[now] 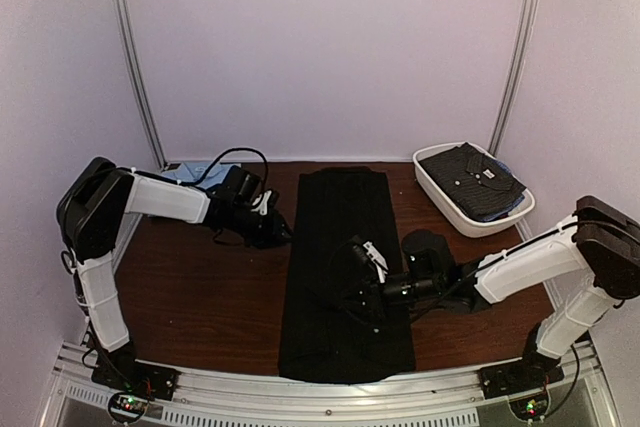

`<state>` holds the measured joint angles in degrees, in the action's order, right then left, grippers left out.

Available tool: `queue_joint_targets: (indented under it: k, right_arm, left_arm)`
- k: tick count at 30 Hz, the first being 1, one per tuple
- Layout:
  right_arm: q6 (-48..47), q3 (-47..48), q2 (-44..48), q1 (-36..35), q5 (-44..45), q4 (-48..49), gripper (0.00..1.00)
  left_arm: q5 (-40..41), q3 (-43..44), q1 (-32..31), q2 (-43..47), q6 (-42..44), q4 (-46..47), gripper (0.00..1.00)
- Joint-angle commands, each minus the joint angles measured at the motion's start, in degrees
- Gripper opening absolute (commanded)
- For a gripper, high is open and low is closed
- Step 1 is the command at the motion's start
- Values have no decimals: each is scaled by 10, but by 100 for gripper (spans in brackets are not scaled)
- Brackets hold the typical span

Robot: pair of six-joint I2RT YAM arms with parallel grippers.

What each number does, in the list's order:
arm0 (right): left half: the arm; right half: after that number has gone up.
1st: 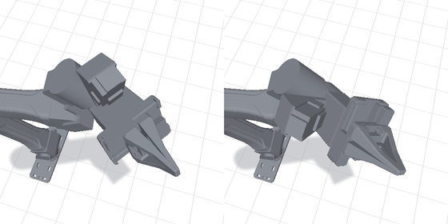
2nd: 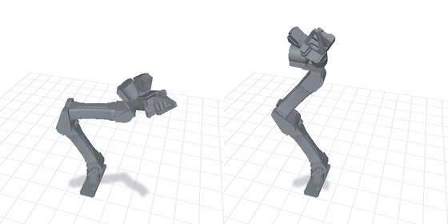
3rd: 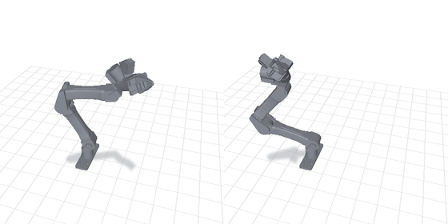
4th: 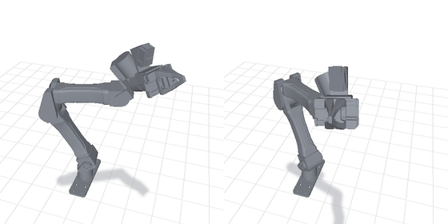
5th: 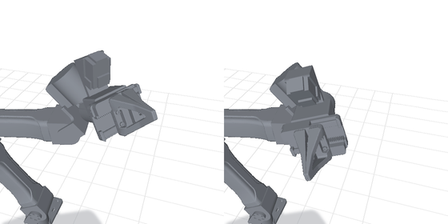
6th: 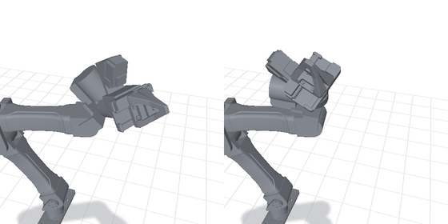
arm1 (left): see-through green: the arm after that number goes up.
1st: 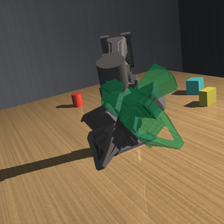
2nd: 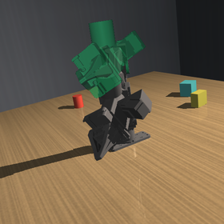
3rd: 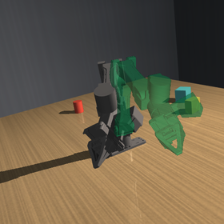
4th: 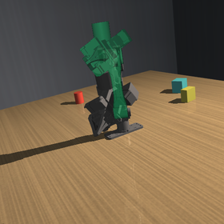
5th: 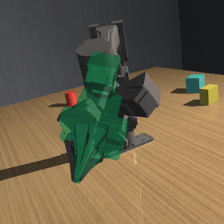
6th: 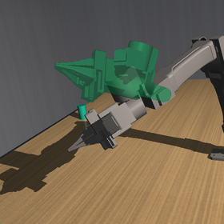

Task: Fold and stack the long sleeve shirts
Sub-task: Fold the sleeve of the rectangle-folded shirt, then adjust the sleeve of the rectangle-folded shirt.

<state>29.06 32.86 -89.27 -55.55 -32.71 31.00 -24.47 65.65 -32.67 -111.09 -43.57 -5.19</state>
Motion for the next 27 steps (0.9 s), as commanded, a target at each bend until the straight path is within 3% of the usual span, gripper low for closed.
queue_joint_targets:
  k: [1, 9, 14, 17, 20, 27]
  right_arm:
    - [17, 19, 25, -7, 8, 45, 0]
    - [28, 19, 81, -9, 54, 60, 3]
    - [28, 9, 22, -22, 39, 63, 7]
    - [35, 0, 6, -35, 24, 72, 17]
    - [28, -2, 12, -38, 23, 45, 33]
    - [-6, 3, 89, -36, 126, -90, 57]
  left_arm:
    - [-15, -1, 1, 34, 24, 3, 33]
    - [-22, -2, 1, 40, 27, 2, 33]
    - [-26, -5, 0, 35, 28, 2, 33]
    - [-32, -9, -3, 34, 30, 2, 33]
    - [-38, -14, -13, 33, 34, 2, 34]
    - [-57, -34, -54, 30, 44, 1, 37]
